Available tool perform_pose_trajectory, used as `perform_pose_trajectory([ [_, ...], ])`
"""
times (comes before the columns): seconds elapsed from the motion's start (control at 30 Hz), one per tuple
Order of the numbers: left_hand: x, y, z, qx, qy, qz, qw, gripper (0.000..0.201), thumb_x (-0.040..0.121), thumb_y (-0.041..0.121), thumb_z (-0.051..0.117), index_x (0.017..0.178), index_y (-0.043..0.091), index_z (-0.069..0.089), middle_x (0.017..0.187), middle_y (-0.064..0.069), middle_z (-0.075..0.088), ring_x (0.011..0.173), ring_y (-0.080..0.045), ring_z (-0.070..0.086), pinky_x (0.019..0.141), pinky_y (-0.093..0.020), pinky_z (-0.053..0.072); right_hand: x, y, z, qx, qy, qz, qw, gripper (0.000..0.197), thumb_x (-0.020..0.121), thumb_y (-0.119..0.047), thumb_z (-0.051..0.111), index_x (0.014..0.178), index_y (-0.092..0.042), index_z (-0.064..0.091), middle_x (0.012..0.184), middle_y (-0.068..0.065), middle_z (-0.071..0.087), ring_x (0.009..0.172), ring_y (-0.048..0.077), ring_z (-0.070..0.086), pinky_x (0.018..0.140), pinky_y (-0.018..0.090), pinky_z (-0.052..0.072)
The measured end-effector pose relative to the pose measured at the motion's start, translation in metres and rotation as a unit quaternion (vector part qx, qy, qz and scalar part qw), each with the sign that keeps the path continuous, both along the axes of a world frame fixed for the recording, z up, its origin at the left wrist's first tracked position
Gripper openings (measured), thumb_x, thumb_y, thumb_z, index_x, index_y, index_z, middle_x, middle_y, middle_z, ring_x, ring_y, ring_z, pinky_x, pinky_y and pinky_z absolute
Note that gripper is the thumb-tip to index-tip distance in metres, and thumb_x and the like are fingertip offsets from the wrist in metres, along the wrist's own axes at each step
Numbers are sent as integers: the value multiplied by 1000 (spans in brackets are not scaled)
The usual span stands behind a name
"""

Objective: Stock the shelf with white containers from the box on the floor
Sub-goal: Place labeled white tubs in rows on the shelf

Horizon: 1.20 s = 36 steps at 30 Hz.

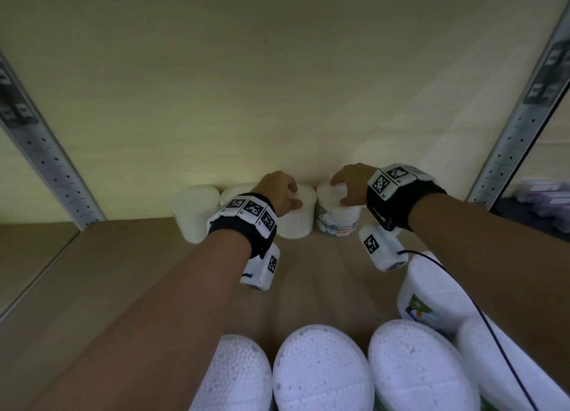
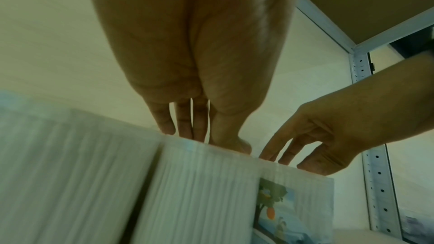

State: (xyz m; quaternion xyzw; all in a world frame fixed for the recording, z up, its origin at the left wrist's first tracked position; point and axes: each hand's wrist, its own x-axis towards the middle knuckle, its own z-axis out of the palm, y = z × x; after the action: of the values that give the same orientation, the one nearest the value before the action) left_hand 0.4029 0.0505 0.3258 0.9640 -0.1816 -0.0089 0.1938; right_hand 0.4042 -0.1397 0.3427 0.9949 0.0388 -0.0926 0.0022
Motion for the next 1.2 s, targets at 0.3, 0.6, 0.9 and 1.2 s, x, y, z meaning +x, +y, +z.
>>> perform_pose_trajectory([
  [0.3,-1,1,12,56,44,-50,996,43,89,1,56,130,13,54,140,-10,50,126,-27,50,104,-35,42,11,-2,-4,-1,-5,7,1000,65,83,-27,71,141,-11,45,144,11,47,130,29,48,108,36,41],
  [0.6,-4,-1,15,70,48,-104,991,52,80,-16,44,124,11,52,135,-13,47,122,-29,49,93,-33,42,20,-6,-11,5,-13,7,1000,66,79,-30,73,139,-16,47,142,9,49,128,29,50,105,38,44],
  [0.9,-1,-15,-6,74,-34,34,996,51,89,48,53,121,8,51,129,-14,43,122,-32,41,99,-46,41,25,-9,-13,4,-18,11,1000,68,76,-35,73,137,-18,48,139,9,51,122,30,54,101,41,47],
  [1.2,4,-12,-3,56,3,4,998,46,89,35,60,129,12,51,135,-11,47,125,-30,45,105,-45,38,29,-12,-18,-1,-17,17,1000,66,78,-30,74,137,-15,48,139,9,51,124,29,53,102,39,46],
])
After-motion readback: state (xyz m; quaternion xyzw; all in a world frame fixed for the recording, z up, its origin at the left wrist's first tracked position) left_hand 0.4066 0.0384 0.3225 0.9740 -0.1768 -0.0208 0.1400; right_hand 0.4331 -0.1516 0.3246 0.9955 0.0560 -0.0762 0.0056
